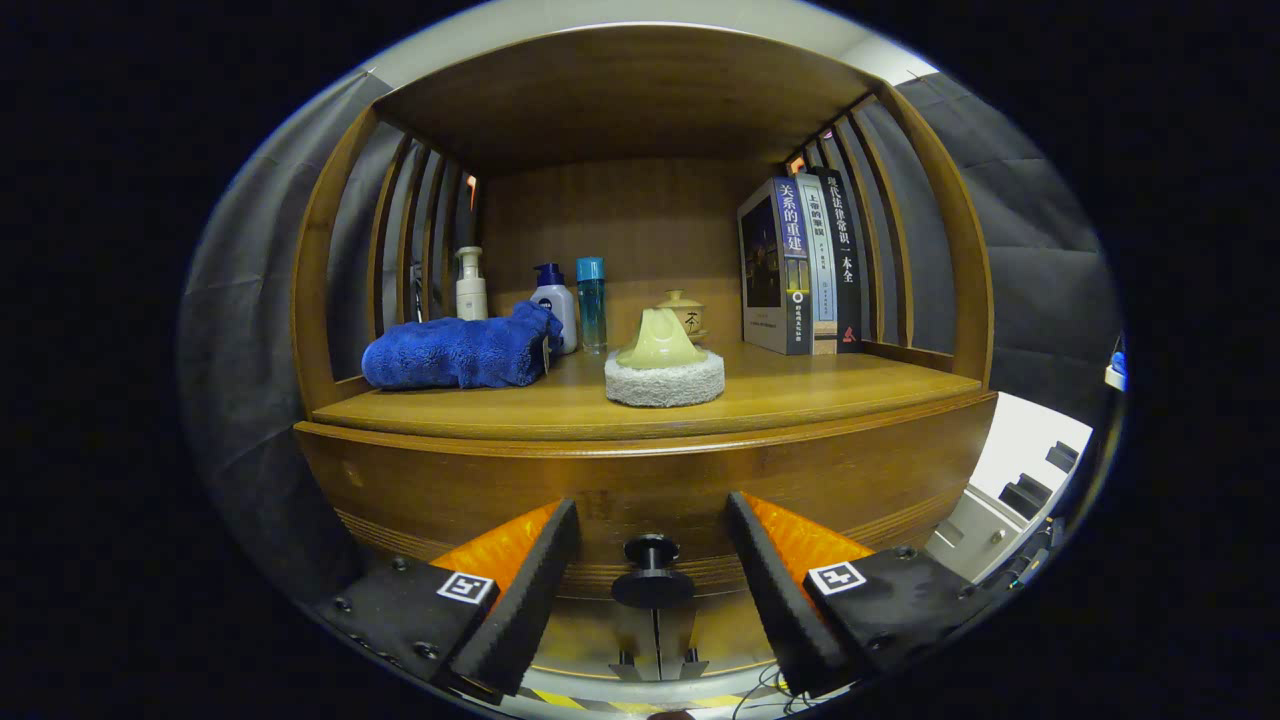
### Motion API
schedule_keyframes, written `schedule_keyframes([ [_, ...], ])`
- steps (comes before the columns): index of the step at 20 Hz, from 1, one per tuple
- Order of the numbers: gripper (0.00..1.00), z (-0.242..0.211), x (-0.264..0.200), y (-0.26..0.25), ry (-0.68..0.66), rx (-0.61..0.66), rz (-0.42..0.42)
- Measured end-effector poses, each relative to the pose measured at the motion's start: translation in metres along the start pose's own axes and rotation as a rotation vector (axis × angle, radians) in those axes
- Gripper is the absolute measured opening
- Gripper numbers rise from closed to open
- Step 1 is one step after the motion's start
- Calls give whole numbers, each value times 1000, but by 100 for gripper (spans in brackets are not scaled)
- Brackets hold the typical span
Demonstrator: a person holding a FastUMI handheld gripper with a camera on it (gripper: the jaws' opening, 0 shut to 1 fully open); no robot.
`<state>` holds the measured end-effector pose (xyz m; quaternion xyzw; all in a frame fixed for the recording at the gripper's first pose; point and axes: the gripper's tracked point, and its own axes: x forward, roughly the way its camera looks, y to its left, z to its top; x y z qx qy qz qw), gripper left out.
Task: Pull open the drawer, take out the items inside it, and place them on the countertop above the cabinet.
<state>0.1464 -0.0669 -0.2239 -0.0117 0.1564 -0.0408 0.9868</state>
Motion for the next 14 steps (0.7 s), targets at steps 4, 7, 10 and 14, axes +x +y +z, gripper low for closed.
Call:
schedule_keyframes([
  [4, 99, -1, 2, 0, -7, -34, -12],
  [7, 99, -3, 3, 0, -15, -51, -14],
  [10, 98, -2, 3, 0, -11, -64, -17],
  [14, 98, 6, -6, 1, -16, -71, -22],
])
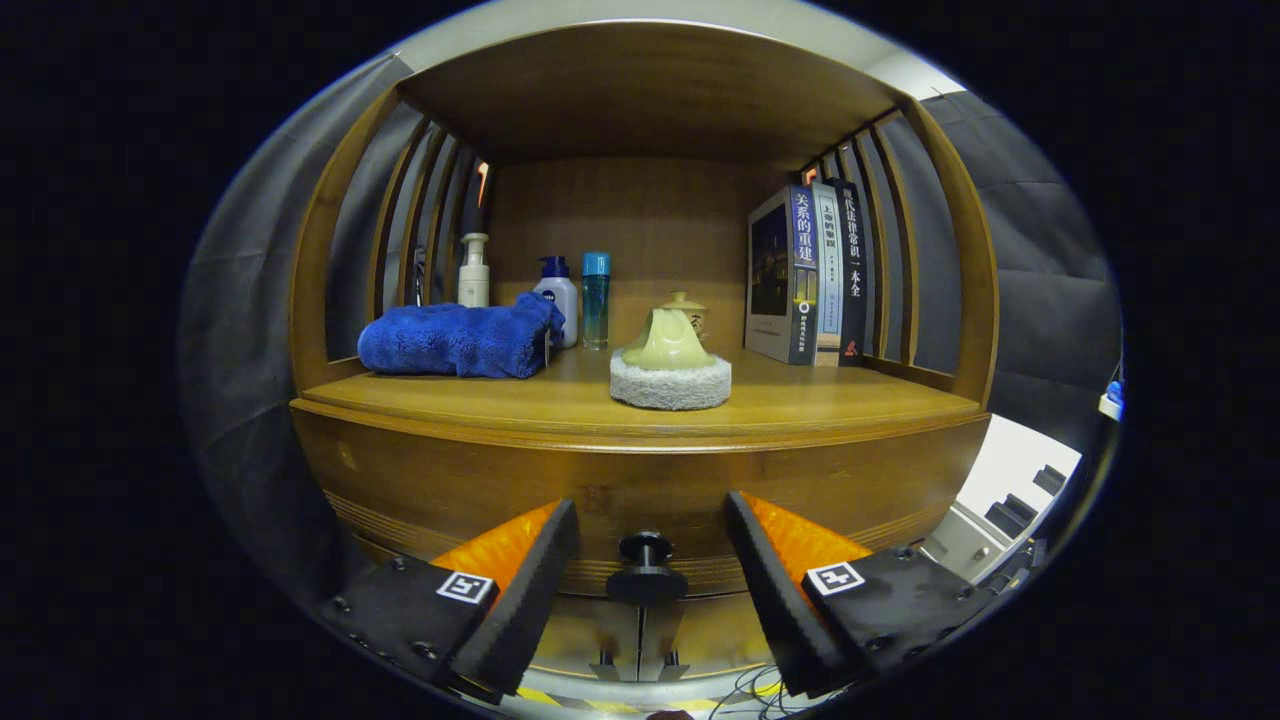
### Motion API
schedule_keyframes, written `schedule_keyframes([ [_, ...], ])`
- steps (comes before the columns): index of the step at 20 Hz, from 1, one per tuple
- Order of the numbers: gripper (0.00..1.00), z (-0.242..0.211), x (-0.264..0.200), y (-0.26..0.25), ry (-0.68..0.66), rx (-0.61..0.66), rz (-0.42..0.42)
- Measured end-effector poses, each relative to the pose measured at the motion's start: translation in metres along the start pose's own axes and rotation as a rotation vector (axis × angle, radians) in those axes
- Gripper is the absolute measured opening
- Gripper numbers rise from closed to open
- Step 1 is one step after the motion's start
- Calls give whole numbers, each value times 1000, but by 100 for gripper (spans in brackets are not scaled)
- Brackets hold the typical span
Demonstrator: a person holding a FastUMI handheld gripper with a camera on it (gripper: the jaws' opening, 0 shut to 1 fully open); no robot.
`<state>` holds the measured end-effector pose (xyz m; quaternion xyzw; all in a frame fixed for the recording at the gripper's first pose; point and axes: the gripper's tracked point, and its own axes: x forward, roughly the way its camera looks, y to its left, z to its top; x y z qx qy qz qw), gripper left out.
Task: Pull open the drawer, take out the items inside it, and place them on the countertop above the cabinet.
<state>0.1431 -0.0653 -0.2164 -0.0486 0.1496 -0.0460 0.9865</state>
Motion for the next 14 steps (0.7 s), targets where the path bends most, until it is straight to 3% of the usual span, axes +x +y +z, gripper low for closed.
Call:
schedule_keyframes([
  [9, 98, 89, -82, -15, -115, 63, -13],
  [14, 98, 129, -135, -21, -149, 3, -7],
])
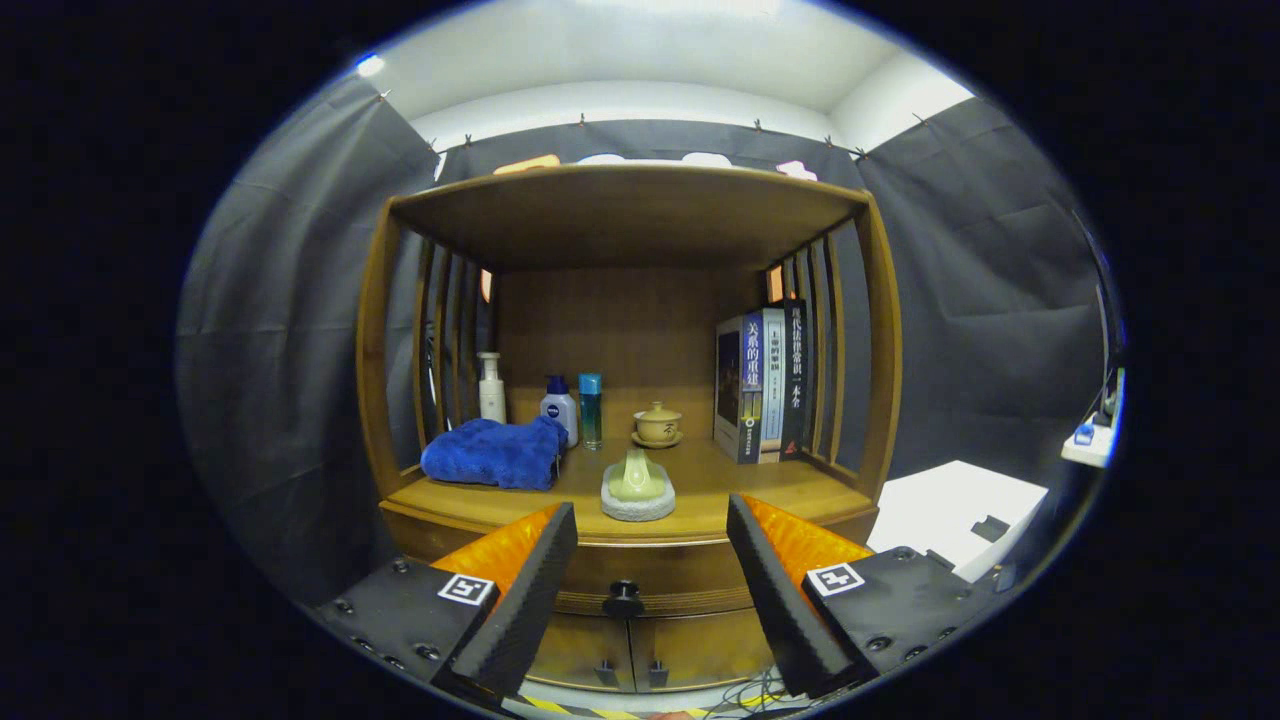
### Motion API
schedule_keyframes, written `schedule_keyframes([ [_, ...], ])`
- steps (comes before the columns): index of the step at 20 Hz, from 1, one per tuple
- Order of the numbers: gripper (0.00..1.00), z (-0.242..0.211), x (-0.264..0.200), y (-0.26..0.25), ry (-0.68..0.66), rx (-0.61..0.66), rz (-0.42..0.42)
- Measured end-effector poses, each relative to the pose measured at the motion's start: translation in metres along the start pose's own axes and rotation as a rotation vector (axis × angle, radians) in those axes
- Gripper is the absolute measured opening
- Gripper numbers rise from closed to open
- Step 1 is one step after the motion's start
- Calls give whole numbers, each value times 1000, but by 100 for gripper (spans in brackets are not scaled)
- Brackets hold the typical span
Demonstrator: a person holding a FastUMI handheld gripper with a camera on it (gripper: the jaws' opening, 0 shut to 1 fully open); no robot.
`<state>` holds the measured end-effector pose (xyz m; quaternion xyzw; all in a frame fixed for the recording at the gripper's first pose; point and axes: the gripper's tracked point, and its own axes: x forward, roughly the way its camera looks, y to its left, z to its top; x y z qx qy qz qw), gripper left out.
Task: Pull open the drawer, take out the items inside it, and place them on the countertop above the cabinet.
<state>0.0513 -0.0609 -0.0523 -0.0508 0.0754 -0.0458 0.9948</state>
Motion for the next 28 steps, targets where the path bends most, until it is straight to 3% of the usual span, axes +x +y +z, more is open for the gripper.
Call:
schedule_keyframes([
  [4, 99, 27, -30, 9, -41, -44, 6],
  [9, 100, 37, -59, 25, -38, 22, 98],
  [14, 100, 44, -74, 16, -82, 34, 87],
  [28, 100, 35, -68, 30, -90, 50, 109],
])
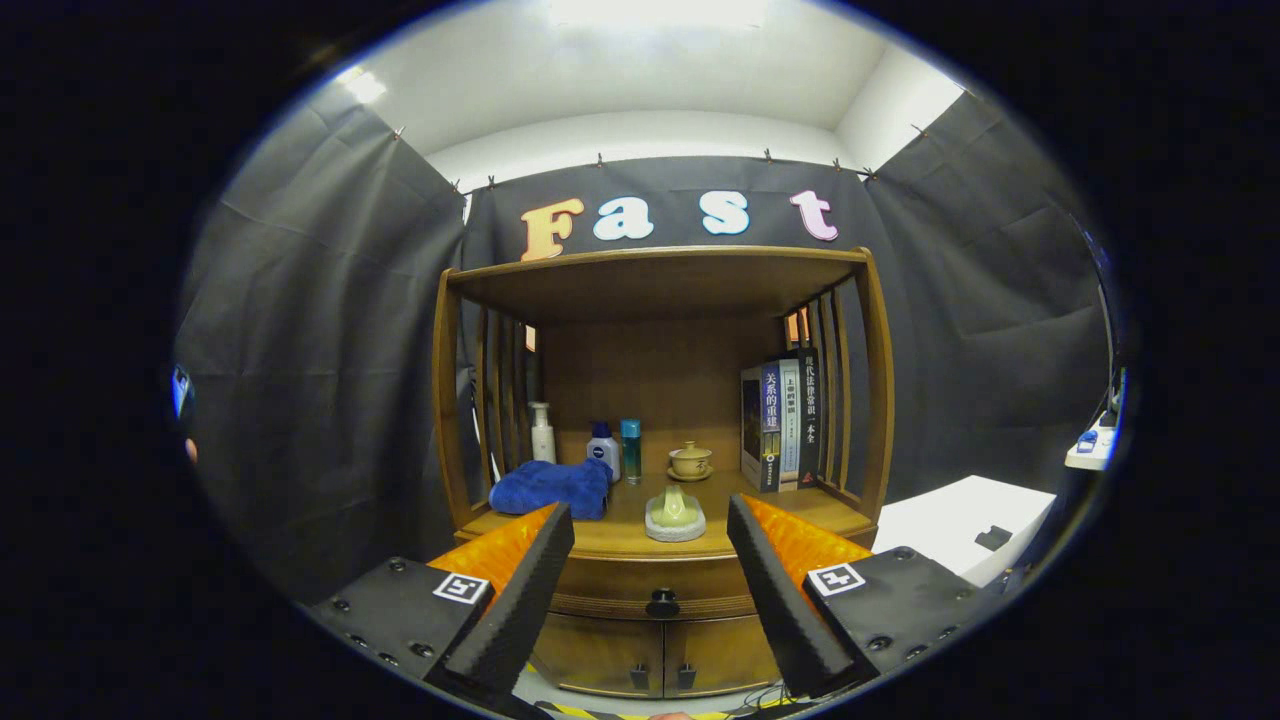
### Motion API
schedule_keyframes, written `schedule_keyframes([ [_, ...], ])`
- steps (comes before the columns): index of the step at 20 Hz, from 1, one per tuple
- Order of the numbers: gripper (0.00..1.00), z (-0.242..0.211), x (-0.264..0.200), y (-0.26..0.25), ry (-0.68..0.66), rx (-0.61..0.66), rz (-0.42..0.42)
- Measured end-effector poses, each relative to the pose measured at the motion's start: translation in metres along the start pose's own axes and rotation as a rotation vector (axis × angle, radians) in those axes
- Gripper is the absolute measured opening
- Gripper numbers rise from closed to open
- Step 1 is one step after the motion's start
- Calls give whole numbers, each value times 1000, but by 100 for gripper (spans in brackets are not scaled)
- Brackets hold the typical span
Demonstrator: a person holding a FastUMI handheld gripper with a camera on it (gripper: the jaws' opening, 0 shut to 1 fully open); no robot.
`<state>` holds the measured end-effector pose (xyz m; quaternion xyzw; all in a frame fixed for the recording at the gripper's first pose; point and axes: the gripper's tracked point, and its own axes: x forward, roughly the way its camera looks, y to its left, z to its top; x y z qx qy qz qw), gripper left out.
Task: Pull open the drawer, take out the items inside it, and place them on the countertop above the cabinet.
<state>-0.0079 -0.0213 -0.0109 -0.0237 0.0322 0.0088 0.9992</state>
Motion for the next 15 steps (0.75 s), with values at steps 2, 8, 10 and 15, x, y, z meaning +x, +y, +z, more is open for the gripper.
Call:
schedule_keyframes([
  [2, 100, -1, 0, 2, 5, -3, 7],
  [8, 100, -2, 1, 4, 10, 6, 10],
  [10, 100, -2, 1, 4, 9, 6, 8],
  [15, 100, -2, 0, 4, 8, 15, 10],
])
